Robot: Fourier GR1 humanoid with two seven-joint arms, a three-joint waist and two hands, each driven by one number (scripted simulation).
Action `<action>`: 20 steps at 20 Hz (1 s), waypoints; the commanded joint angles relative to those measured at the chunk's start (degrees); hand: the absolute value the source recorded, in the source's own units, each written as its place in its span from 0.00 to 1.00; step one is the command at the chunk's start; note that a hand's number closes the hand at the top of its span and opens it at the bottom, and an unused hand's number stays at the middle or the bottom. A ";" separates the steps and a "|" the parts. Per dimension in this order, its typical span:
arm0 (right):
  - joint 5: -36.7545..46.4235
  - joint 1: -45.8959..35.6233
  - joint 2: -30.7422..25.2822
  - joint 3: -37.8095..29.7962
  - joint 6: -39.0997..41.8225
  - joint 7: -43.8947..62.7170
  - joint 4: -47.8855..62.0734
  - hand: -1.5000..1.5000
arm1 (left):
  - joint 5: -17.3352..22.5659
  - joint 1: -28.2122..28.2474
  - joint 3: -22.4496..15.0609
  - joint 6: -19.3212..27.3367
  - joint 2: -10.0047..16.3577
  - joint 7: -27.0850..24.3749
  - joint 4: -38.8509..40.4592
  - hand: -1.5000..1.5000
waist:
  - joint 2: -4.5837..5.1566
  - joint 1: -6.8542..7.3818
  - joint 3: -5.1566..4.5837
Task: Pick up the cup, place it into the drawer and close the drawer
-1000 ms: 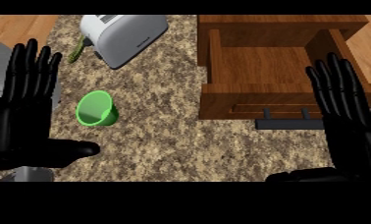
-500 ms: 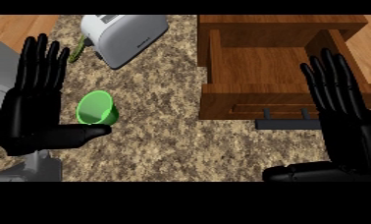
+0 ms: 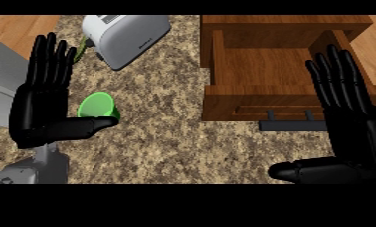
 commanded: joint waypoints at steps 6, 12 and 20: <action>-0.55 -1.16 -0.67 -1.99 -0.21 0.35 -0.29 0.00 | -0.76 2.85 0.32 0.15 -0.86 -4.96 5.49 0.00 | 0.01 -0.02 -0.01; -1.46 -0.07 -1.37 -1.61 0.33 4.15 -4.06 0.00 | 0.22 6.43 1.59 0.20 1.40 0.97 0.97 0.00 | -0.05 0.07 0.00; -1.65 -0.19 -0.54 -1.14 -0.36 5.22 -4.81 0.00 | -2.44 9.57 1.69 1.10 -0.82 -7.86 9.76 0.00 | -0.05 0.06 -0.01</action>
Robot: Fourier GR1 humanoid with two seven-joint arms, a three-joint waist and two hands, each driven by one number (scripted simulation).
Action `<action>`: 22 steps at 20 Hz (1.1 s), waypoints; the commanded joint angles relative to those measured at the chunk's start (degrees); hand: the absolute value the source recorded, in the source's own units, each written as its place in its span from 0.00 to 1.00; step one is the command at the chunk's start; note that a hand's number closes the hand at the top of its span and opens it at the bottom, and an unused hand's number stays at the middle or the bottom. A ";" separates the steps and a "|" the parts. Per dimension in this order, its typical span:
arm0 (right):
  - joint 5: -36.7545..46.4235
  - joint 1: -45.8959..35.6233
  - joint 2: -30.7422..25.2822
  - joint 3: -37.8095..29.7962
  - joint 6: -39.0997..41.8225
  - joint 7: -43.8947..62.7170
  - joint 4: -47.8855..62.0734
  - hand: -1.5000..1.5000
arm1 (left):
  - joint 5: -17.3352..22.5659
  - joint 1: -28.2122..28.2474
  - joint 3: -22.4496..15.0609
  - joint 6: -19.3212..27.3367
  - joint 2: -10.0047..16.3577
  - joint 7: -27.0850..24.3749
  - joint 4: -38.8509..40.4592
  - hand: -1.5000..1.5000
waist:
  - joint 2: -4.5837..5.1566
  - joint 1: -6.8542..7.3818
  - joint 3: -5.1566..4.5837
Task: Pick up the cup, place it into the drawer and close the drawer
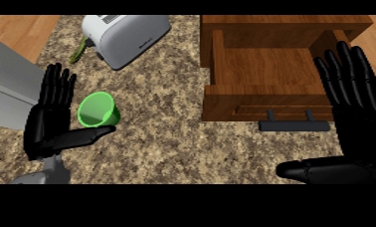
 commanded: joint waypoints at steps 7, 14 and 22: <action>3.01 -1.40 1.36 2.72 -1.10 -0.34 1.45 0.00 | 0.25 0.39 2.92 -2.01 2.15 -7.59 10.36 0.00 | -0.02 0.07 -0.01; -1.80 -3.35 -1.08 -1.37 0.30 3.49 0.21 0.00 | 0.08 -4.87 3.90 -3.00 3.27 -13.36 24.01 0.00 | -0.01 -0.05 -0.01; 0.82 -5.35 0.05 1.00 -1.45 4.30 0.51 0.00 | 0.79 -7.68 5.80 -6.03 4.91 -23.82 37.72 0.00 | 0.01 -0.01 -0.02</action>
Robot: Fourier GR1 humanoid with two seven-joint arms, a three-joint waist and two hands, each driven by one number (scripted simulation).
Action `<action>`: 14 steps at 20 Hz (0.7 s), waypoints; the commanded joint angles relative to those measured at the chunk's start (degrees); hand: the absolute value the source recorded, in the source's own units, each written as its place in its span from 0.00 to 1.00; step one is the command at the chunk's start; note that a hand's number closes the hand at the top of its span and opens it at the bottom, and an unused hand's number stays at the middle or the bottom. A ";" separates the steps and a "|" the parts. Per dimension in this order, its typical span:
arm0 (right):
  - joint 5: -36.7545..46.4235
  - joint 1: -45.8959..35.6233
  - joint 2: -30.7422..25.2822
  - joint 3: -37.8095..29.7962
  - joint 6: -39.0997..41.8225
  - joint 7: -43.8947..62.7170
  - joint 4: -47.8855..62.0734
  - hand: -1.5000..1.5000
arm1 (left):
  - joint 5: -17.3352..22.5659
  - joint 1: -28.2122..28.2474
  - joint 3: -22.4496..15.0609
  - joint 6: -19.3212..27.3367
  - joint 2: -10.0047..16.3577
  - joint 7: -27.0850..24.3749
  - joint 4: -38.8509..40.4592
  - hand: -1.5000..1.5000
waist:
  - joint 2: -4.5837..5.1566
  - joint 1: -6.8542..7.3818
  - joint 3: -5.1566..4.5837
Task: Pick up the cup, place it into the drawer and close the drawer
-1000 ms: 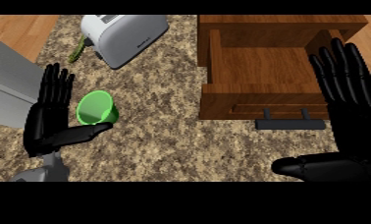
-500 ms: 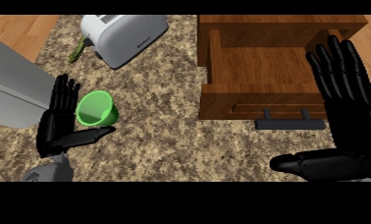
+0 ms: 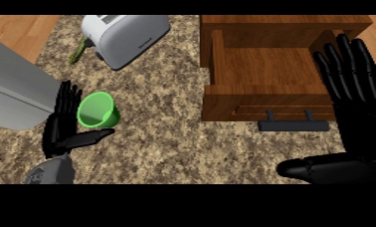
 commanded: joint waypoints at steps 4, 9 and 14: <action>2.34 0.16 1.60 2.59 -1.07 -0.48 0.23 0.00 | 1.29 -2.31 2.47 -3.44 2.65 -9.03 12.03 0.00 | 0.03 -0.01 -0.02; 0.26 2.38 0.88 1.40 1.84 -3.77 1.82 0.00 | 0.58 -3.95 4.48 -5.35 4.98 -17.87 23.84 0.00 | 0.15 -0.28 -0.05; 1.02 -1.97 1.07 2.20 -1.02 2.13 -0.67 0.00 | -1.02 -6.79 2.04 -1.65 2.88 -18.47 26.53 0.00 | 0.06 -0.12 -0.03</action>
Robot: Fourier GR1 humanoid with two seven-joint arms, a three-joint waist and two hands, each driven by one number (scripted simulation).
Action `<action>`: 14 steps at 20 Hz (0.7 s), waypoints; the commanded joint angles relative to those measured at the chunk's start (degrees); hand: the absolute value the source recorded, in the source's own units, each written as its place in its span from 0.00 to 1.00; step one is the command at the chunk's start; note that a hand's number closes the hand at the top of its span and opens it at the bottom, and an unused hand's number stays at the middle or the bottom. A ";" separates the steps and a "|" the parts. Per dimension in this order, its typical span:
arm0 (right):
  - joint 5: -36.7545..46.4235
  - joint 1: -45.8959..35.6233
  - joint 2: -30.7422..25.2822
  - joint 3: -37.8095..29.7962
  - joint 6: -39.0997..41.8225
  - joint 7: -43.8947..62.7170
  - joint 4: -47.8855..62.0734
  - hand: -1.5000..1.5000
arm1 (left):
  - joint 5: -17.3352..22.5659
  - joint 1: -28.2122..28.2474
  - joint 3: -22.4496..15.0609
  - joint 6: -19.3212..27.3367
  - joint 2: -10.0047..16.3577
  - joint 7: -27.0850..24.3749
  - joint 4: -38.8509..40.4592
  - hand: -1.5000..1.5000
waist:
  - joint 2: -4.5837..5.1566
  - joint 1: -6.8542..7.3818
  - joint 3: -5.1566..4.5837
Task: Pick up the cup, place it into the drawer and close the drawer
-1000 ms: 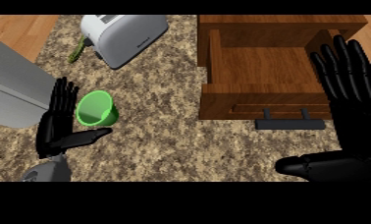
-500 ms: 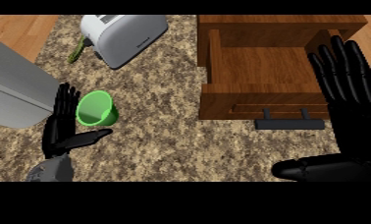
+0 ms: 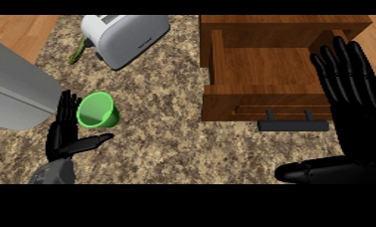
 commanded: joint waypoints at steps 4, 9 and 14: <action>0.82 0.87 0.47 0.57 -0.99 1.25 -2.33 0.00 | -0.36 -3.84 0.56 -3.33 1.61 -7.83 12.60 0.00 | 0.03 -0.16 -0.03; -4.67 -0.60 -3.07 -5.33 3.01 0.07 1.21 0.00 | 0.74 -3.91 -0.52 -3.74 1.62 -5.18 8.76 0.00 | -0.04 0.12 0.01; -0.96 -0.61 -0.96 -1.59 1.85 -1.94 2.55 0.00 | 1.62 -9.38 1.59 -5.33 1.56 -10.13 19.27 0.00 | 0.10 -0.21 -0.04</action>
